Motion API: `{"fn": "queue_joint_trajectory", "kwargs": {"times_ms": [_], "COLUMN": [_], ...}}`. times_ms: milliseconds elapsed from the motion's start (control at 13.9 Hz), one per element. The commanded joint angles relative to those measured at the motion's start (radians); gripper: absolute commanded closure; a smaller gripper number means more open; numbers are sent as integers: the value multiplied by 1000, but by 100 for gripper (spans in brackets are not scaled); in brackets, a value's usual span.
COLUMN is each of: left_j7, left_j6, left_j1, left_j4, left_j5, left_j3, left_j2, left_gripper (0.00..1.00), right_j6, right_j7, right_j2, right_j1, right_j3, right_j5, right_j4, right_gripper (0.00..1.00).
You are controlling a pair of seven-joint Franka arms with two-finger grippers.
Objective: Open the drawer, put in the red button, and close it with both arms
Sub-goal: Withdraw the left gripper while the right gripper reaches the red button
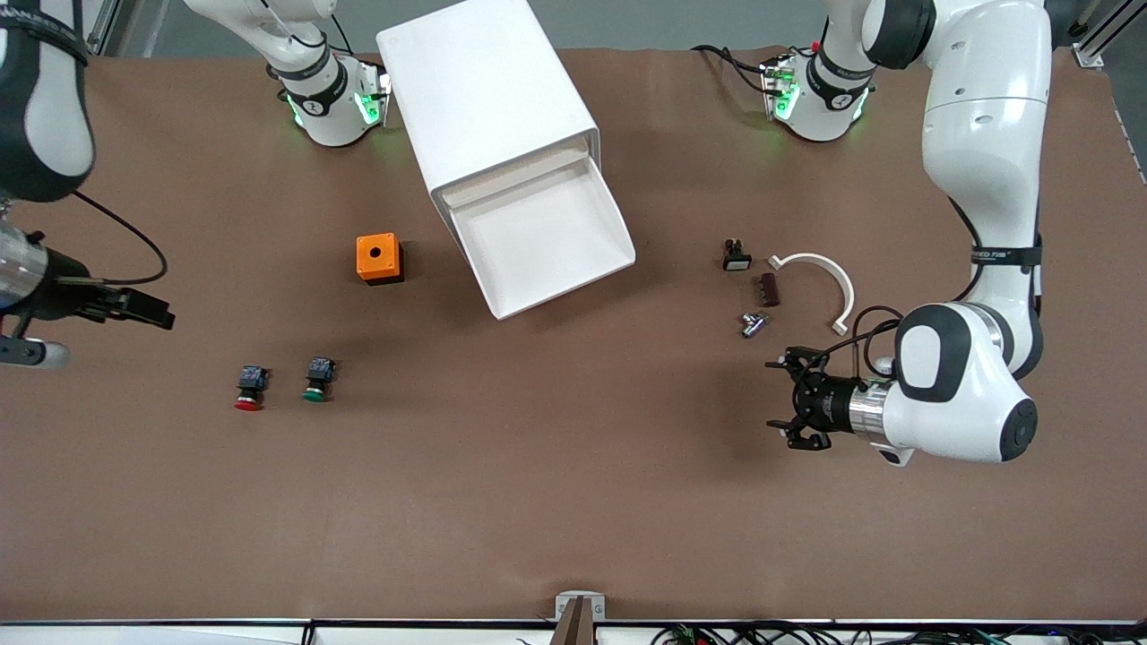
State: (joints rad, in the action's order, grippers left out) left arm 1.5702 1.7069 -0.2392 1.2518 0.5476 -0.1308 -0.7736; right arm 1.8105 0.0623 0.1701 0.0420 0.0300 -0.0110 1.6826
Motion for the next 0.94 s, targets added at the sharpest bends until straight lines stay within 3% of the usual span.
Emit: {"fn": "queue_joint_trajectory", "kwargs": {"times_ms": [0,360,863], "left_j7": [-126,-381,-761], "left_j6": [-7,-16,-72], "left_j1": [-17,-23,-15], "left_j4": [9,14,32], "left_j5": [-163,-324,-413], "left_j3": [-10,0,2], "left_j2": [52,161,252], "left_gripper": [0,0,0], "right_j6": [163,553,771], "right_j7": [53,100,86], "right_j2": [-15,32,244], "right_j1": [-7,9,64], "right_j3": [-1,4,5], "right_j5": [0,14,28], "right_j4": [145,396,408], "right_gripper": [0,0,0]}}
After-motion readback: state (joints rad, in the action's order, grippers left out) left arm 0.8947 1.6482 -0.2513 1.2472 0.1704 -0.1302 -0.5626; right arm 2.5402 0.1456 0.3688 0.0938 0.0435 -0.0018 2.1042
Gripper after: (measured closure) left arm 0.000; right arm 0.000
